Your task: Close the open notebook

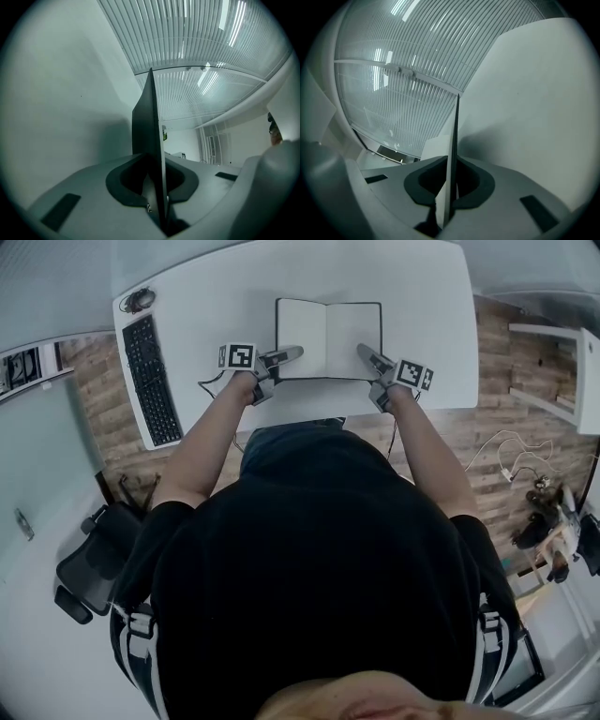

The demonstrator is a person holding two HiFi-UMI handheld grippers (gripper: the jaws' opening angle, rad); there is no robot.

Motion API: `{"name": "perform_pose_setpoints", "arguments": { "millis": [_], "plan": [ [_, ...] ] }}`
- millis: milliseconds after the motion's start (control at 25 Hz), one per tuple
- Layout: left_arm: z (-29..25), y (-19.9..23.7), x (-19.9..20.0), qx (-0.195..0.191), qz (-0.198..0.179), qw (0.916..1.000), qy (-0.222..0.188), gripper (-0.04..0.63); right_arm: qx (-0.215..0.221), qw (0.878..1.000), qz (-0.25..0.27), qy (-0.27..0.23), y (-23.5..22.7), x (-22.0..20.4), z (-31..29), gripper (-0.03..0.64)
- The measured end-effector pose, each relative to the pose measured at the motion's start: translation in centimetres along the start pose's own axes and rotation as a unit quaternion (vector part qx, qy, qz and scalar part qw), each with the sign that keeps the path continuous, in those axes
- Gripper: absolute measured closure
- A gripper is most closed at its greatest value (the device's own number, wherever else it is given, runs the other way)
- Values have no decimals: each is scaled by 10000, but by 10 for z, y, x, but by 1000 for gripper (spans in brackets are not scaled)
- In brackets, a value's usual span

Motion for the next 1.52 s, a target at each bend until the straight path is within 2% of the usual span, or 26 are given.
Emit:
{"name": "perform_pose_setpoints", "arguments": {
  "millis": [720,1080,1520],
  "plan": [
    [0,17,-3,199,7,9998,50,538,-153,9999,-23,-10,-19,-9,-2,555],
    [5,25,-4,201,63,9998,30,541,-195,9997,146,71,-21,-11,-4,555],
    [13,25,6,188,90,9998,-61,541,83,9994,304,112,-18,-4,-4,541]
  ]
}}
Point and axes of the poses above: the fingertips, and each gripper's own axes: z backward along the fingers, y to its left, x out of its top, the point moved 5 cm from there along z, backward along the fingers, and after that the axes turned 15 degrees about -y, right-handed, at the moved point
